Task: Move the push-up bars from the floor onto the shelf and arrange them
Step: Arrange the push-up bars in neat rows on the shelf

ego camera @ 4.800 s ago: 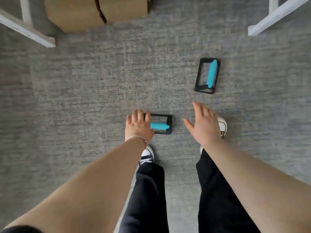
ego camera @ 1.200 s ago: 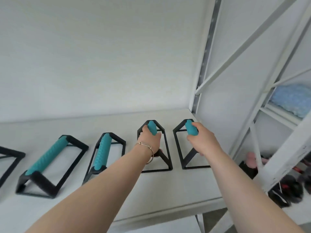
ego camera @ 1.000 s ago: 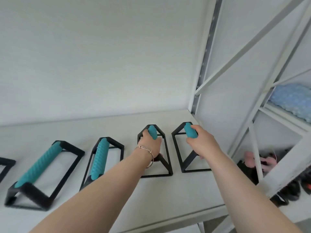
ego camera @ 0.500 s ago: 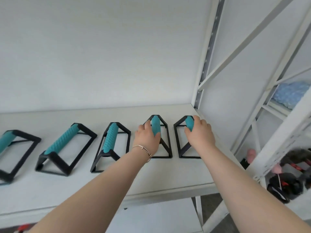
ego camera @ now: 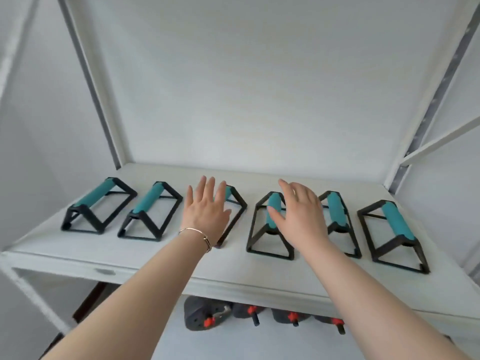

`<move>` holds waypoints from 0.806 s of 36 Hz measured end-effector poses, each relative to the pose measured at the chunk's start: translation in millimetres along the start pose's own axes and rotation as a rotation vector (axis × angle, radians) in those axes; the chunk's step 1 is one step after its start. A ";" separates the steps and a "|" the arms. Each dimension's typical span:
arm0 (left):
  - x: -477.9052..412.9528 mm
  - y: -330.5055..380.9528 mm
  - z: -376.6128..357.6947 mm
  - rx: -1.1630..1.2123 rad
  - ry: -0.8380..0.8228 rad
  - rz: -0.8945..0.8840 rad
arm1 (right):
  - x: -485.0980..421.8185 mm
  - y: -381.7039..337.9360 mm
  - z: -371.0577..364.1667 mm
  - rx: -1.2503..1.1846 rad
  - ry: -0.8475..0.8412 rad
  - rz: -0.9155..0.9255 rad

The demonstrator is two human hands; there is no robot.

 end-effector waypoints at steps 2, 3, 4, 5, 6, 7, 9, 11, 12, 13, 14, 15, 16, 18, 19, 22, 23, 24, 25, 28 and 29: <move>-3.7 -42.0 7.6 -0.030 0.006 0.019 | -10.4 -40.2 -9.1 -0.013 0.012 0.021; -6.3 -62.5 11.2 -0.044 0.007 0.023 | -16.5 -60.4 -14.4 -0.020 0.007 0.024; -9.2 -84.2 15.1 -0.057 0.011 0.025 | -23.5 -81.7 -20.6 -0.026 0.002 0.024; -12.2 -105.7 18.4 -0.065 0.013 0.030 | -30.4 -102.6 -27.1 -0.033 -0.005 0.023; -15.5 -127.9 21.9 -0.070 0.012 0.040 | -37.7 -123.8 -33.8 -0.042 -0.013 0.023; -19.1 -151.3 24.8 -0.075 0.009 0.053 | -45.2 -145.7 -40.6 -0.053 -0.022 0.019; -26.4 -196.6 30.5 -0.086 0.002 0.093 | -59.2 -188.1 -53.0 -0.067 -0.038 0.012; -33.6 -239.8 34.1 -0.082 -0.015 0.142 | -72.3 -231.2 -65.3 -0.066 -0.058 0.023; -36.6 -259.0 33.8 -0.077 -0.027 0.167 | -77.9 -251.3 -71.3 -0.064 -0.073 0.032; -39.8 -277.3 32.5 -0.075 -0.037 0.192 | -83.3 -270.8 -77.7 -0.068 -0.093 0.037; -42.8 -294.7 30.4 -0.072 -0.047 0.215 | -88.4 -289.2 -84.4 -0.075 -0.122 0.035; -45.0 -309.1 27.3 -0.064 -0.061 0.239 | -92.3 -304.8 -92.0 -0.084 -0.169 0.021; -46.6 -321.5 24.0 -0.047 -0.075 0.262 | -94.6 -317.4 -101.1 -0.089 -0.236 -0.008; -49.7 -340.4 16.0 -0.002 -0.107 0.303 | -94.9 -333.2 -120.9 -0.093 -0.393 -0.092; -50.6 -346.8 11.9 0.014 -0.125 0.318 | -93.6 -337.4 -129.4 -0.104 -0.464 -0.131; -54.0 -359.3 2.1 0.026 -0.149 0.350 | -91.5 -341.9 -147.8 -0.181 -0.597 -0.225; -54.9 -363.3 0.4 0.032 -0.139 0.368 | -91.9 -341.7 -151.2 -0.192 -0.621 -0.242; -55.4 -367.1 -0.6 0.036 -0.126 0.387 | -92.9 -341.3 -153.5 -0.190 -0.637 -0.247; -55.7 -370.4 -1.8 0.030 -0.115 0.398 | -94.4 -340.7 -155.7 -0.181 -0.650 -0.248; -57.4 -375.6 -7.3 -0.002 -0.117 0.378 | -99.3 -336.9 -160.0 -0.185 -0.673 -0.255; -58.9 -376.2 -8.3 0.000 -0.117 0.360 | -101.8 -334.9 -160.9 -0.193 -0.675 -0.249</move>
Point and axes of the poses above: each hand's wrist, its own x-axis away from the middle knuckle, its own z-axis out of the back of the hand, y = z × x, the point moved 7 cm from there along -x, towards the middle knuckle, and after that the axes turned 12 degrees about x, right-handed, at the moved point
